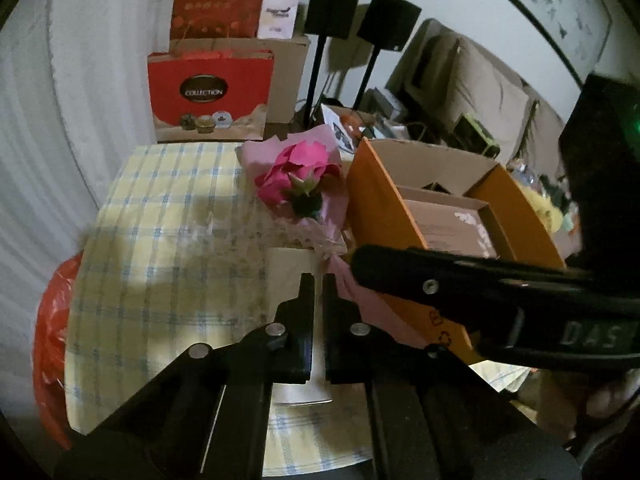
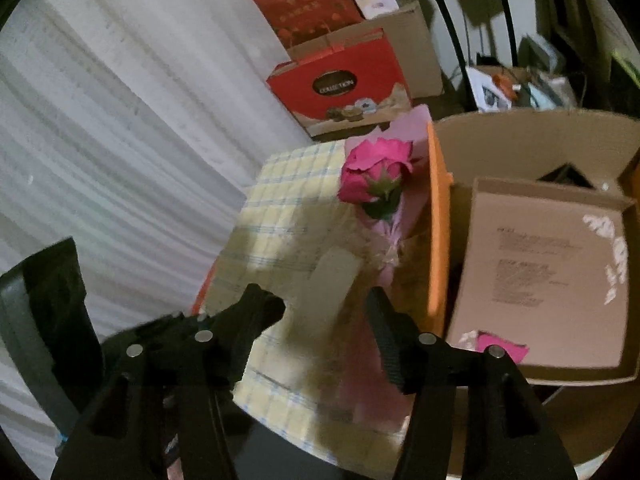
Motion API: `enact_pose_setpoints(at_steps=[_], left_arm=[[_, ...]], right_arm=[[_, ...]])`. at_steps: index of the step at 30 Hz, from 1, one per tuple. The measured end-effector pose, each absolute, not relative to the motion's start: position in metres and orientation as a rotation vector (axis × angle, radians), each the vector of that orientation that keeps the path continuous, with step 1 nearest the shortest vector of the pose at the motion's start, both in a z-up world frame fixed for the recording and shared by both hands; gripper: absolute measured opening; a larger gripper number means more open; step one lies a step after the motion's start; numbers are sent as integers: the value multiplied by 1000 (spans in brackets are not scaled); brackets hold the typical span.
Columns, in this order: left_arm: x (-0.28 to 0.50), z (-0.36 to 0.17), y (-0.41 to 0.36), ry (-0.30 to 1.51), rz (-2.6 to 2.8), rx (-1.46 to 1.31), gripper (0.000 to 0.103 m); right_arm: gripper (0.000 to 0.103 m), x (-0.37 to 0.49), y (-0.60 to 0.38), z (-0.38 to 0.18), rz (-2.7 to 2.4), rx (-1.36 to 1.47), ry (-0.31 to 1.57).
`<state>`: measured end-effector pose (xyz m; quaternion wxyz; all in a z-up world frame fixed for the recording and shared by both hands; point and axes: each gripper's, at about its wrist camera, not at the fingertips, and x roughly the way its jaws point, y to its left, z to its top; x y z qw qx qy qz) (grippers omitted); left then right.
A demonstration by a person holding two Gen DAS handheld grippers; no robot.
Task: Organize objects
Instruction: 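Lift the Chanel box with the left tool and hold it up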
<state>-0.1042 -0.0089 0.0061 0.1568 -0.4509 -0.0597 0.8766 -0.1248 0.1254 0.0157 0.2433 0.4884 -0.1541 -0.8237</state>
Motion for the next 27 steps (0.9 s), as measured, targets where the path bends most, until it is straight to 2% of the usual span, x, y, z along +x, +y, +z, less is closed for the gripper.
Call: enact_pose_setpoints(at_steps=[3,5,7,9,11,15,22,27], left_arm=[[-106,-3,-13,-191,2513,-1341,2],[-109,-11,-22,-235,2514,-1382,12],[-109,-17,-40,-328,2504,-1402,44],[-107,-20,-56,-378,2524,-1396,53],[-107,-22,-70,-395,2548,-1402,54],[-109,-29,-97,-390,2596,-1439,61],[-101,-53,-92,-237,2594,-1485,71],[-92,-63,-77,-128,2608,-1465,71]], right_arm=[[57,-126,126,9,-2228,1376,-453],[57,-123,127,7,-2218,1379,-454],[57,-118,127,10,-2227,1369,-424],[57,-115,125,12,-2232,1363,-399],[57,-112,120,13,-2236,1357,-368],[57,-112,107,12,-2247,1352,-323],[56,-120,80,-3,-2218,1383,-312],[56,-121,66,-15,-2231,1405,-282]])
